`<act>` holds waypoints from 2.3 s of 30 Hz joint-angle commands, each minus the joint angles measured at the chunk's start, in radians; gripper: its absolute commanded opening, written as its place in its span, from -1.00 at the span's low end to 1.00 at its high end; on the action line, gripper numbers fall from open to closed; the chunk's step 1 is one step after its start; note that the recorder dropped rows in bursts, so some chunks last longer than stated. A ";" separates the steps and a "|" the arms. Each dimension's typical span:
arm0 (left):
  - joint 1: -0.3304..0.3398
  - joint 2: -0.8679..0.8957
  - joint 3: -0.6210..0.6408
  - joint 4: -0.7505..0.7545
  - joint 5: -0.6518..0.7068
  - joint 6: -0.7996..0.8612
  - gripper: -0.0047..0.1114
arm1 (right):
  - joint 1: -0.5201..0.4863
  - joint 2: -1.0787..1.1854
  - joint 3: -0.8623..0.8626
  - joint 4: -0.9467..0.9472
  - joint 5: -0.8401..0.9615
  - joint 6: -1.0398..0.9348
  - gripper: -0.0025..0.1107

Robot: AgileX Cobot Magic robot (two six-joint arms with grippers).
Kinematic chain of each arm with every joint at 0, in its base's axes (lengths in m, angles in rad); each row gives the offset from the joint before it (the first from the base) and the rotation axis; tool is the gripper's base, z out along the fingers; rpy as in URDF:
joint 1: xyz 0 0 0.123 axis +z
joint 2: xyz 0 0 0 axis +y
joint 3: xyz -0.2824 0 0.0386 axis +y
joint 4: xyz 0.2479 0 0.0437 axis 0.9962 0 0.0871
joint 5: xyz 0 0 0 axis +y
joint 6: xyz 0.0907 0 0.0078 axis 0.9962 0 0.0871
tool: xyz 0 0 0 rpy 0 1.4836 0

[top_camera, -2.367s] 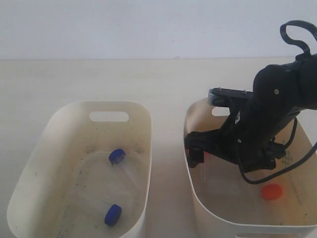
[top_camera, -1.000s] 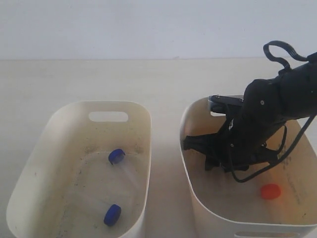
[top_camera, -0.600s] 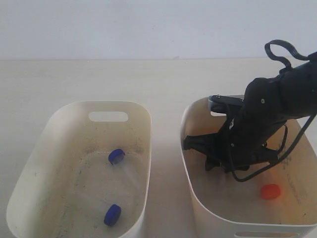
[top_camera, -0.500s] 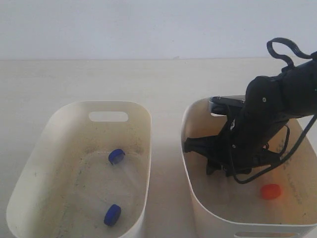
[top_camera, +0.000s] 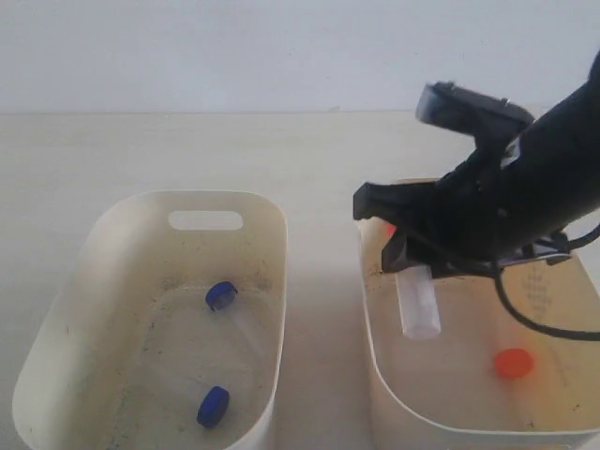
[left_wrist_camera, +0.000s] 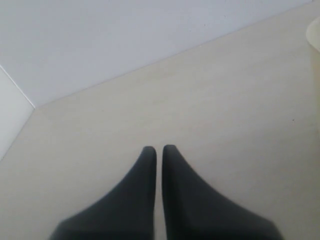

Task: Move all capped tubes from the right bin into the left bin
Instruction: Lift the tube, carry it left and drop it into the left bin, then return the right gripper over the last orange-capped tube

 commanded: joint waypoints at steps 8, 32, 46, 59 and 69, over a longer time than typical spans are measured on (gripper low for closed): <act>-0.005 0.000 -0.004 -0.003 -0.003 -0.010 -0.84 | 0.001 -0.254 -0.005 0.433 -0.087 -0.463 -0.96; -0.005 0.000 -0.004 -0.003 -0.003 -0.010 -0.84 | 0.236 0.167 -0.189 0.699 -0.155 -0.867 -0.18; -0.005 0.000 -0.004 -0.003 -0.003 -0.010 -0.84 | 0.230 0.145 -0.244 0.406 -0.130 -0.576 -0.96; -0.005 0.000 -0.004 -0.003 -0.003 -0.010 -0.84 | 0.230 0.049 -0.321 -0.462 0.561 0.388 -0.96; -0.005 0.000 -0.004 -0.003 -0.003 -0.010 -0.84 | 0.164 0.049 -0.321 -0.481 0.561 0.434 -0.96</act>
